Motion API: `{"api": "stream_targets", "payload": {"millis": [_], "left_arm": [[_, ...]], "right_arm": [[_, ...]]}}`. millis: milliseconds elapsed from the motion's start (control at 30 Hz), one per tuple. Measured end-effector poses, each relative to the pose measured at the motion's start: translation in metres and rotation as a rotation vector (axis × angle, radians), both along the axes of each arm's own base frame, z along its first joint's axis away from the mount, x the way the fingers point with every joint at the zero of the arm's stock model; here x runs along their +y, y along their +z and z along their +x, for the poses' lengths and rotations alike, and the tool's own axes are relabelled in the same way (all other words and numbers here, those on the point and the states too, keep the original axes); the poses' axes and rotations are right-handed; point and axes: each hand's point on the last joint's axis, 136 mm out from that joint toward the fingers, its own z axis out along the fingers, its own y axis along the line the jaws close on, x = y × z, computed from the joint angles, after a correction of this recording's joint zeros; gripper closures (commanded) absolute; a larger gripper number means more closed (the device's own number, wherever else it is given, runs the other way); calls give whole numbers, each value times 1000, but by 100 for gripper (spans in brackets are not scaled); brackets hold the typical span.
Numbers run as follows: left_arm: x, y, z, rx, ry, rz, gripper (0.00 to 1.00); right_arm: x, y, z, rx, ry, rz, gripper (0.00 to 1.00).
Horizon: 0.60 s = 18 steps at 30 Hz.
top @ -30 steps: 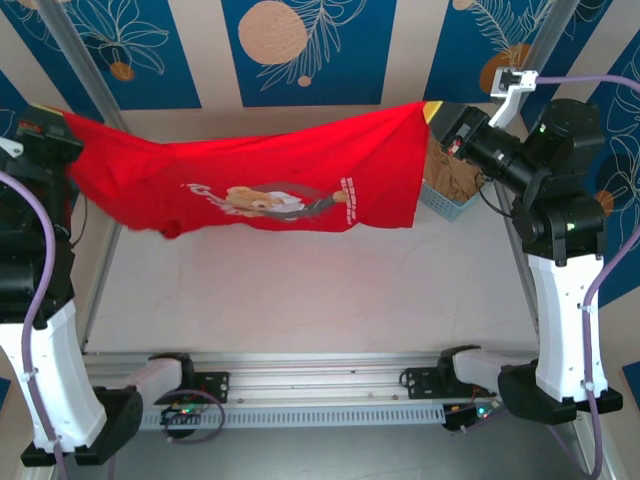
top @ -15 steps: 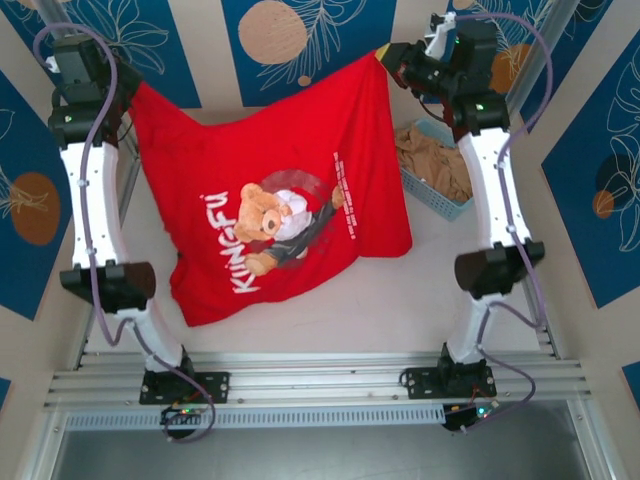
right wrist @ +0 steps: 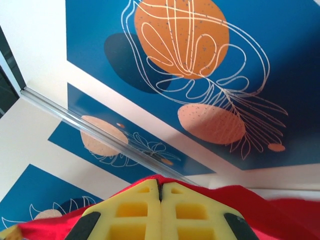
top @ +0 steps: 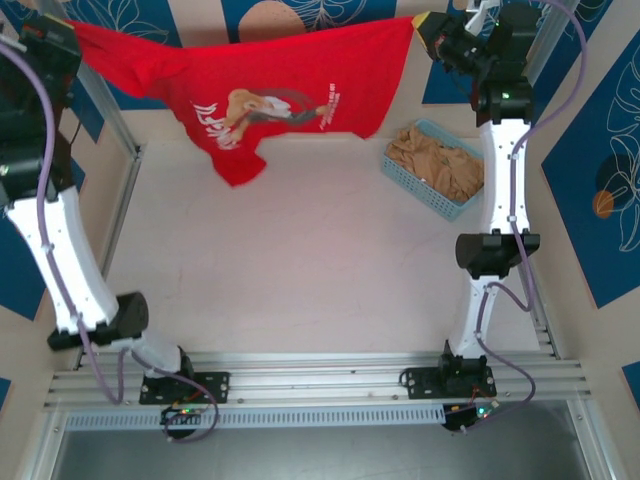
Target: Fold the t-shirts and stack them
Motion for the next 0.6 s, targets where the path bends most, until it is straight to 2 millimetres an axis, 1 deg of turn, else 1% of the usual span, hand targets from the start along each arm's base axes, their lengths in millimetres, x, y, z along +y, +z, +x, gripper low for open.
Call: {"api": "stream_targets", "payload": {"millis": [33,67,100,167,200,233,300,333,367,400,433,467,500,533,567,600], "left_arm": [[-1,-6,-19,11,18,-13,100],[-1,-16,-33,28,36,-29,100],[0,-31,-43,56,55,-45,100],[2,-83,-68,150,96,-106,100],[2,-108,-76,200,110,-130,100],[3,-142,-82,268,122,-164,100],[-1,-217,-84,427,126,-232,100],[-5,-263,-83,524,124,-270,100],[-11,-313,-83,636,115,-308,100],[-17,-352,-85,736,106,-335,100],[-26,-394,-90,847,94,-362,100],[-35,-436,-95,965,82,-389,100],[-44,-467,-104,1063,70,-408,100],[-52,-493,-114,1153,60,-420,100],[-60,-511,-124,1218,49,-429,100],[-66,-521,-131,1258,40,-430,100]], "right_arm": [[4,-5,-1,15,10,-8,100],[9,-12,-3,37,19,-15,100],[14,-21,-5,65,30,-24,100],[29,-50,-11,145,59,-43,100],[37,-70,-16,195,74,-54,100],[45,-92,-21,249,87,-65,100],[58,-146,-34,373,98,-93,100],[63,-176,-41,437,101,-110,100],[68,-211,-50,517,100,-129,100],[70,-238,-57,577,97,-145,100],[70,-272,-66,654,86,-166,100],[66,-308,-75,737,62,-191,100],[60,-332,-82,797,38,-211,100],[50,-361,-92,876,-1,-239,100],[40,-380,-100,934,-41,-261,100],[29,-395,-109,983,-82,-283,100]]}}
